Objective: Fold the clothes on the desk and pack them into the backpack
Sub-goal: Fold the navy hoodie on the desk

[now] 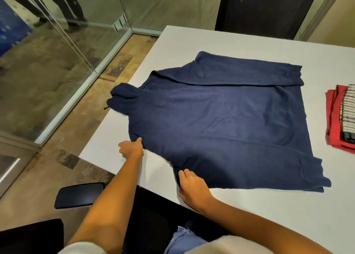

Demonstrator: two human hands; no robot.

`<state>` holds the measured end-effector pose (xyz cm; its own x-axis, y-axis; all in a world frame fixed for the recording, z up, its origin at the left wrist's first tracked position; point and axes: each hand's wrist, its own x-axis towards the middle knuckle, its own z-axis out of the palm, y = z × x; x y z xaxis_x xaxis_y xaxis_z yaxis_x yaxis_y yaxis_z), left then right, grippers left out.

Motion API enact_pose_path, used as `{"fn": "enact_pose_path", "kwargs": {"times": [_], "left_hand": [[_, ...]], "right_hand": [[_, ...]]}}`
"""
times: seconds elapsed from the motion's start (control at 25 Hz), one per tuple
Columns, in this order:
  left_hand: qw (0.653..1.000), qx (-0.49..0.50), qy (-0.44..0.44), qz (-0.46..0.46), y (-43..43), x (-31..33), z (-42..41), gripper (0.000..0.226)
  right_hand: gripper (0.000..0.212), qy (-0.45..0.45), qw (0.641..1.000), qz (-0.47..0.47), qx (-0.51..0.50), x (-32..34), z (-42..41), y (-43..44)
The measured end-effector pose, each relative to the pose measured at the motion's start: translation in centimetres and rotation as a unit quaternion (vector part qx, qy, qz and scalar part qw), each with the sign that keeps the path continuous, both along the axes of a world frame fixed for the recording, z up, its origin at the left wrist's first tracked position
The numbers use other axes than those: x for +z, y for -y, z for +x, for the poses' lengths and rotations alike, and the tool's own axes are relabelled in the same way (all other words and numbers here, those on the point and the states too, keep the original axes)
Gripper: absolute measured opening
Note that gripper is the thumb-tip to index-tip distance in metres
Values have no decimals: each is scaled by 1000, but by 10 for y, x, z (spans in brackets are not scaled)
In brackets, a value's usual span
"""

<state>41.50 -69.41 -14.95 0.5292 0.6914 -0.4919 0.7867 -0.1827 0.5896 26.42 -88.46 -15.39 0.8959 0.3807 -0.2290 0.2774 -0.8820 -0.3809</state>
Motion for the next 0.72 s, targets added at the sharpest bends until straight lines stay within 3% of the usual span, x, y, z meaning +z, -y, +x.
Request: {"fn": "enact_pose_path", "kwargs": {"times": [0.08,0.16,0.24,0.32,0.4,0.48,0.52,0.6,0.72], "left_hand": [[1000,16,0,-22,-14,-6,10,37],[999,26,21,-6,-24,-9,13,26],[999,23,32,9,-32,-13,8,15],[999,31,24,2,-35,-19,1,21],[998,33,43,14,-33,-19,-4,35],[988,-53,99,103,-23,-11,-13,38],[968,-134,143,156,-17,-8,-21,37],[888,-335,241,201,1,-6,-43,38],[711,-623,254,203,30,-23,-82,51]], "right_hand": [[38,68,997,-39,25,-6,-7,1],[13,152,981,-60,100,-11,-19,12],[20,162,974,-38,156,-16,-30,29],[21,149,973,-7,177,-16,-34,39],[18,57,981,72,170,-14,-33,44],[20,12,981,149,123,-10,-29,50],[22,44,980,178,77,-10,-27,54],[32,122,976,179,-27,-17,-24,71],[47,131,989,17,-63,-30,-31,117]]}}
